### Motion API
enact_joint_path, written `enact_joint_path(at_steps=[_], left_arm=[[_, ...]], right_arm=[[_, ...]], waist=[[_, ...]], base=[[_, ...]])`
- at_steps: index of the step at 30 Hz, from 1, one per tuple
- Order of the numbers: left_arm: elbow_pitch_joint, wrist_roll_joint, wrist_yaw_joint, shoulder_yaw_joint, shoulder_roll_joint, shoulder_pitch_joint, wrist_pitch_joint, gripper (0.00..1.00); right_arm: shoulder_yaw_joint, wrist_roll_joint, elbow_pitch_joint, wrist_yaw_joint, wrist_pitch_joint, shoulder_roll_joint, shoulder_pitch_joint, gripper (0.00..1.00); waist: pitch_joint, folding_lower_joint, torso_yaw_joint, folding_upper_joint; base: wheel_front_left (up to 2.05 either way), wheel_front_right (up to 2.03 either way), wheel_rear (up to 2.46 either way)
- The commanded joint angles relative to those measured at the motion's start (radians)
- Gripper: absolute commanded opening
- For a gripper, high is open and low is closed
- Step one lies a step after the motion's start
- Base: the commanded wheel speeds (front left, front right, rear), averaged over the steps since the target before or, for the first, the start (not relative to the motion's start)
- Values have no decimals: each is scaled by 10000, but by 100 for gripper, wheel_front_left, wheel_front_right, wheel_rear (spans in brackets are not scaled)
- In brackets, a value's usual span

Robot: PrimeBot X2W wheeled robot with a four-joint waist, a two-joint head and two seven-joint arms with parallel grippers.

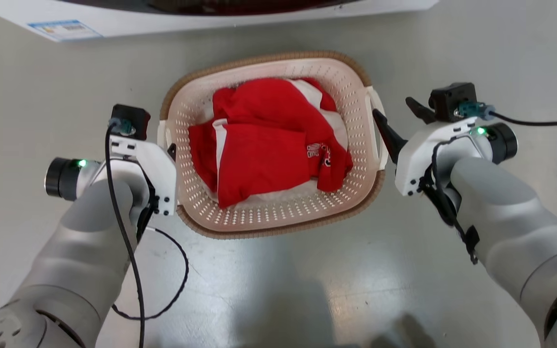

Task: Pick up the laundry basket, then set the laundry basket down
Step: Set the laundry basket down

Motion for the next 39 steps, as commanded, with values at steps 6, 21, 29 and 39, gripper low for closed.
enact_joint_path(at_steps=[6,21,29,39], left_arm=[[-4,-512,100,602,64,767,-1170,100],[-1501,-319,272,2011,375,2356,-1961,100],[-3701,877,835,4217,994,4208,-1963,100],[-5738,2384,1064,6405,1116,6288,-1964,100]], right_arm=[[-596,-566,-63,17,-220,-168,839,100],[-4946,-4563,-1754,17,-224,-1250,2782,100],[-7886,-7321,-3291,17,-225,-1265,4670,100],[-10032,-9351,-4902,17,-225,-785,6467,100]], waist=[[-1260,0,-4,0],[-4358,0,119,0],[-5707,0,45,0],[-6605,0,33,0]], base=[[0,0,0],[0,0,0],[0,0,0],[0,0,0]])
